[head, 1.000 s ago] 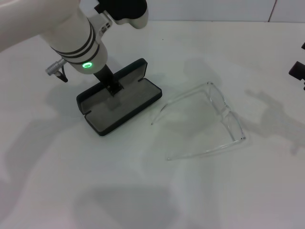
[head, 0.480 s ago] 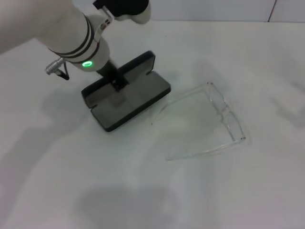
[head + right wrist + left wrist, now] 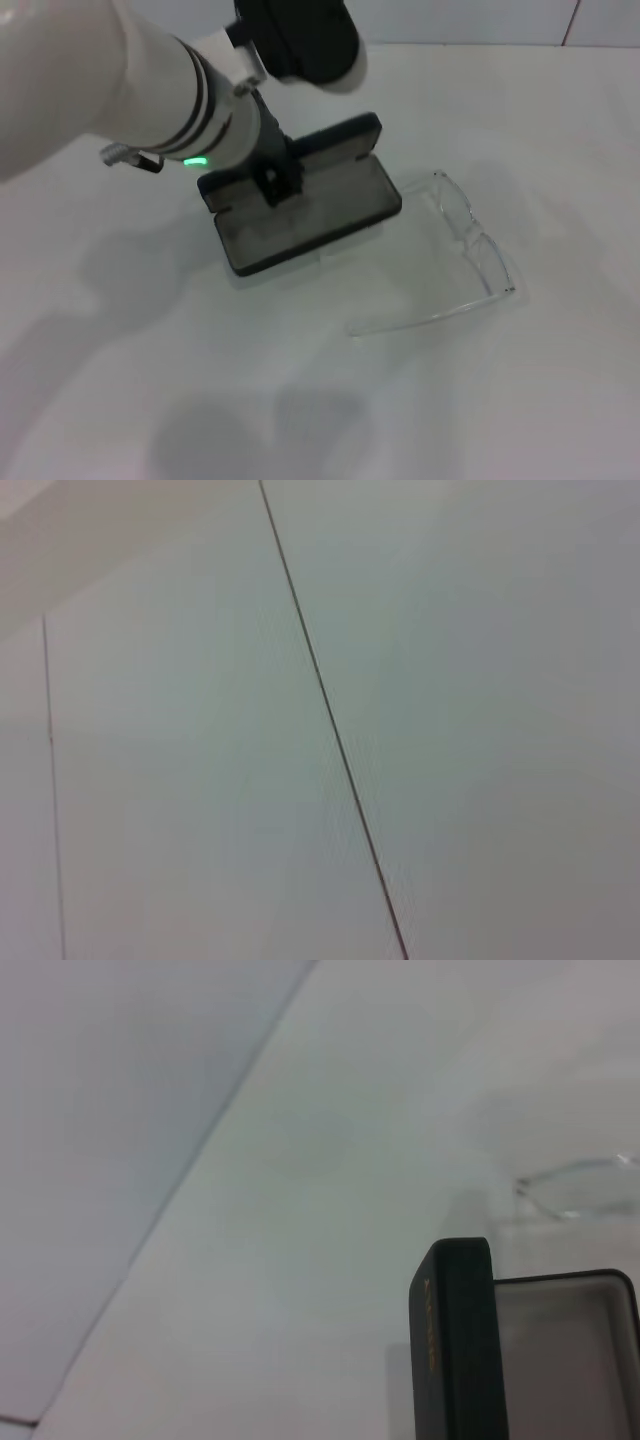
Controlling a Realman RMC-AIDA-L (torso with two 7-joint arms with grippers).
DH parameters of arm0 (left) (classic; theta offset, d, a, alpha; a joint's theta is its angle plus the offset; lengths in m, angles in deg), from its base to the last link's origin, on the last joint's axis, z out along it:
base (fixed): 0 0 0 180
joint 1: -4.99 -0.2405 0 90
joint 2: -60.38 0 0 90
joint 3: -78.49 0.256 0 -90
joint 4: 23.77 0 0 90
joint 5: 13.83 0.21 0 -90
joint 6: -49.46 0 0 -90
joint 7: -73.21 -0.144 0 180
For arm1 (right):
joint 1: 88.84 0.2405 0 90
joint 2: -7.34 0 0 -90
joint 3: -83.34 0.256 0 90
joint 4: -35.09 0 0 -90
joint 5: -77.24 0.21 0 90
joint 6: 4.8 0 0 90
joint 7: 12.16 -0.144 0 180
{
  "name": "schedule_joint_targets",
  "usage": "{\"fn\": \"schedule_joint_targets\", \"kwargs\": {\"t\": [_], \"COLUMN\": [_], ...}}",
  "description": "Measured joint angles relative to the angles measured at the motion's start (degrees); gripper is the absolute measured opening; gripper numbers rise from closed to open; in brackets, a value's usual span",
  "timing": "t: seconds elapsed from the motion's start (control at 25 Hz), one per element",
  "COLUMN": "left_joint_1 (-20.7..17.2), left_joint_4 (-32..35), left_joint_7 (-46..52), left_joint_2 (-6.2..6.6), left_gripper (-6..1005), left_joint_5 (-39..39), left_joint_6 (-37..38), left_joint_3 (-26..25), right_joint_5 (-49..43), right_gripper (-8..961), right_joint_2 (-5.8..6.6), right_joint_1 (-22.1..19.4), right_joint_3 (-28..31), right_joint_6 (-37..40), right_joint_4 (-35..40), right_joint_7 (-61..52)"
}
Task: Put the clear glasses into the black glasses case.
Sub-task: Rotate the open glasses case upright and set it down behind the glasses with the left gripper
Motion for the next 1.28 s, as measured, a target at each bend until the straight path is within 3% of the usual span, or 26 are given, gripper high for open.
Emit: {"fn": "schedule_joint_targets", "kwargs": {"t": [0.52,0.8,1.28], "left_joint_1": [-2.14,-2.19,-1.48], "left_joint_4": [9.82,7.78,0.69], "left_joint_7": [-6.05,-6.03,-6.27], "left_joint_2": [-0.05,-0.13,-0.35], "left_gripper": [205,206,210], "left_joint_5": [0.02,0.04,-0.20], "left_joint_6": [7.39,5.68,-5.19], "left_joint_3": [7.72,9.26,12.20], "right_joint_5": [-0.27,-0.38,-1.11], "right_gripper": [868,868,868], "right_joint_2": [0.02,0.02,-0.01], "right_joint_1": [1.00,1.36,0.55], "right_joint_3": [-0.61,-1.53,-1.51], "right_joint_6": [-0.72,-1.20,-1.34], "right_joint_4": [0.00,0.00,-1.21], "right_joint_7": [0.09,0.16,0.53]}}
